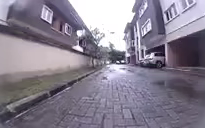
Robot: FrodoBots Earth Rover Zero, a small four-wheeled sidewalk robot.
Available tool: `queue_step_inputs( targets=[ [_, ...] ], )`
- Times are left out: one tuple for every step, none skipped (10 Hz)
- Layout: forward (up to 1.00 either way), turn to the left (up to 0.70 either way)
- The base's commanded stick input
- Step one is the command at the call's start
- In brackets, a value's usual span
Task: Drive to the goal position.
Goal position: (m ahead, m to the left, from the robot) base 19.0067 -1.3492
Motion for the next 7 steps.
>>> queue_step_inputs(
  targets=[
    [0.7,0.0],
    [0.7,0.0],
    [0.7,0.0],
    [0.7,0.0],
    [0.7,0.0],
    [0.7,0.0],
    [0.7,0.0]
  ],
)
